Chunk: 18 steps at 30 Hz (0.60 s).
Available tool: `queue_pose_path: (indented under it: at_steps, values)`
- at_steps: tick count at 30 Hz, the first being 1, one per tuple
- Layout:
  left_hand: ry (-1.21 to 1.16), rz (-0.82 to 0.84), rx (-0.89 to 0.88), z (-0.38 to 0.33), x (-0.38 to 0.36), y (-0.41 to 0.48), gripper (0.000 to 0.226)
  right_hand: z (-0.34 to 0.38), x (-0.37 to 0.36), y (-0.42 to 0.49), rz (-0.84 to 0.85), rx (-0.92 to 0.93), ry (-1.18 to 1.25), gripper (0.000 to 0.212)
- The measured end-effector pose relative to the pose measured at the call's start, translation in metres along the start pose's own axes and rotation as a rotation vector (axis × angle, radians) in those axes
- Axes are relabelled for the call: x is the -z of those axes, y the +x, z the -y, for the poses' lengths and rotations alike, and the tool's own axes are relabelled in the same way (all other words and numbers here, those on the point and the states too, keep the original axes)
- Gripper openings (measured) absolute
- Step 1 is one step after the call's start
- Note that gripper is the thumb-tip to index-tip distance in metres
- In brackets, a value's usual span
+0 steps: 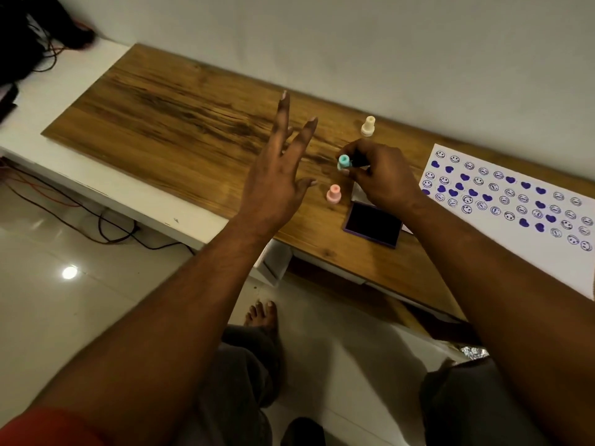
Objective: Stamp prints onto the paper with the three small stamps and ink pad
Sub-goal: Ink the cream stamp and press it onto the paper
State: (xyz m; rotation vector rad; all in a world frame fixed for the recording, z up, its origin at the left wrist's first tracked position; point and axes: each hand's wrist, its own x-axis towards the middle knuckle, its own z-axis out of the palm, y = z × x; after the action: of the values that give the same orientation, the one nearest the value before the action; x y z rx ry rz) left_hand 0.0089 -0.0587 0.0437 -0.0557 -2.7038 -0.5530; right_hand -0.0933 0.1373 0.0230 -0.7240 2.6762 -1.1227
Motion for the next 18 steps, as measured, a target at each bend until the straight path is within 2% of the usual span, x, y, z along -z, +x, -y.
queue_pose_path:
  at_steps: [5,11,14,18]
  values:
    - [0.042,0.055,0.08,0.009,-0.011,-0.003,0.106,-0.011,-0.011,0.007,0.017,0.042,-0.226,0.024]
    - [0.083,0.239,0.188,0.019,-0.023,-0.006,0.09,-0.016,-0.011,0.009,0.012,-0.013,-0.158,0.028]
    - [0.098,0.276,0.19,0.02,-0.027,-0.007,0.079,-0.016,-0.011,0.008,0.0,-0.018,-0.169,0.029]
    - [0.104,0.293,0.202,0.019,-0.028,-0.005,0.077,-0.013,-0.008,0.005,0.016,-0.013,-0.16,0.038]
